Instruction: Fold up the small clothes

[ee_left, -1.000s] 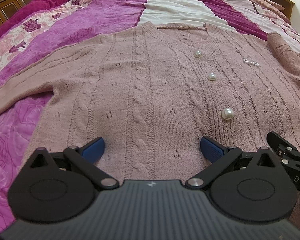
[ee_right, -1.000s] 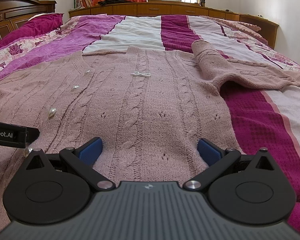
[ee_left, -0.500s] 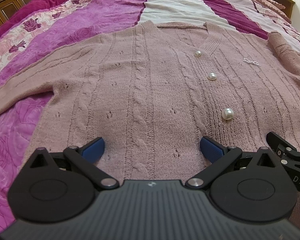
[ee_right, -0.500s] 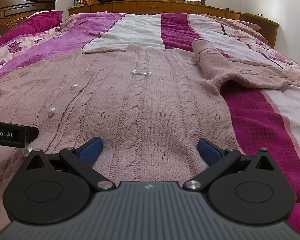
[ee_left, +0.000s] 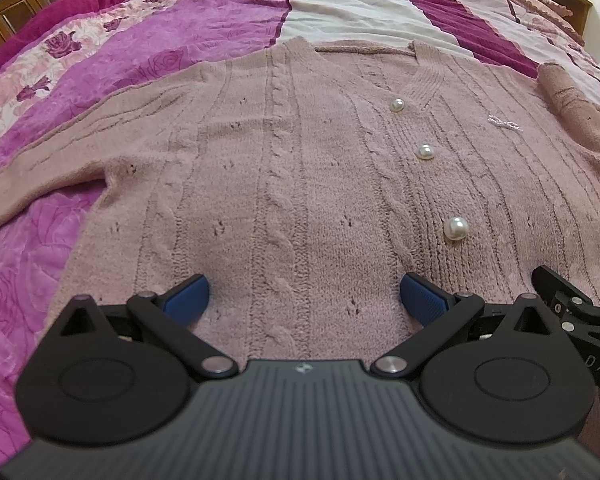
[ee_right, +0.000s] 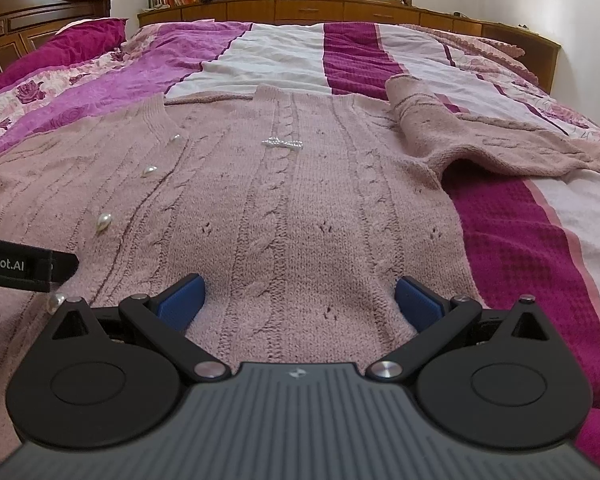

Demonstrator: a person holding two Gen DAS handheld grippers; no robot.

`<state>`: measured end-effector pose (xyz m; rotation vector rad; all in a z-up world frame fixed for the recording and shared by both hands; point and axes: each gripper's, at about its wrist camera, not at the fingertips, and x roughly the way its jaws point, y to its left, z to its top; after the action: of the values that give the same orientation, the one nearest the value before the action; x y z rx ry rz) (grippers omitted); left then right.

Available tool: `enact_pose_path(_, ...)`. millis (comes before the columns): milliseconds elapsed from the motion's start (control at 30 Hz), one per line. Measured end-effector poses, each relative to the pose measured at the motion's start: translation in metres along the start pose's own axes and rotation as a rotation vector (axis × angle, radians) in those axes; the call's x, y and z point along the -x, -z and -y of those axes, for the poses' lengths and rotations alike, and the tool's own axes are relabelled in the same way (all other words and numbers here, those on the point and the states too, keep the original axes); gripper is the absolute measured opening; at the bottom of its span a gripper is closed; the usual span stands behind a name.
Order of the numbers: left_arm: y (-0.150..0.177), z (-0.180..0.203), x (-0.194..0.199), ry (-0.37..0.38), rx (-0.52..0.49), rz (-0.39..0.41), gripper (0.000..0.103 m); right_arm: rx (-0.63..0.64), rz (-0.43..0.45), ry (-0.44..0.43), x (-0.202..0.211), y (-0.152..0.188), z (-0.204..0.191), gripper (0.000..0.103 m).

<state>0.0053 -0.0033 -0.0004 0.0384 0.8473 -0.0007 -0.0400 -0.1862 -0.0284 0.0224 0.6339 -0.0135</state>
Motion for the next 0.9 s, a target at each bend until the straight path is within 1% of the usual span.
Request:
enact_pose_path(200,-0.002,-0.001,0.002,0.005,0.001,-0.016,0.103,-0.008,-0.003,-0.016,0.001,0.0,0.001,0.103)
enact_pose_path(300,-0.005,-0.003,0.003,0.012,0.011,-0.031,0.103,-0.001,-0.021,-0.024,0.003,-0.004,0.001,0.103)
enact_pose_path(467,-0.009,-0.008,0.014,0.028,0.042,-0.044,0.103,-0.026,-0.047,-0.069,0.012,-0.015,0.008,0.103)
enact_pose_path(667,-0.013,-0.012,0.028,0.014,0.062,-0.023,0.103,-0.068,-0.019,-0.139,0.027,-0.033,0.024,0.103)
enact_pose_path(733,-0.015,-0.013,0.033,0.014,0.064,-0.012,0.103,-0.113,-0.017,-0.18,0.031,-0.04,0.036,0.103)
enact_pose_path(800,-0.016,-0.012,0.037,0.011,0.061,-0.002,0.103,-0.184,-0.022,-0.218,0.031,-0.049,0.052,0.103)
enact_pose_path(900,-0.018,-0.01,0.04,0.011,0.059,0.003,0.103,-0.27,-0.012,-0.239,0.032,-0.059,0.076,0.103)
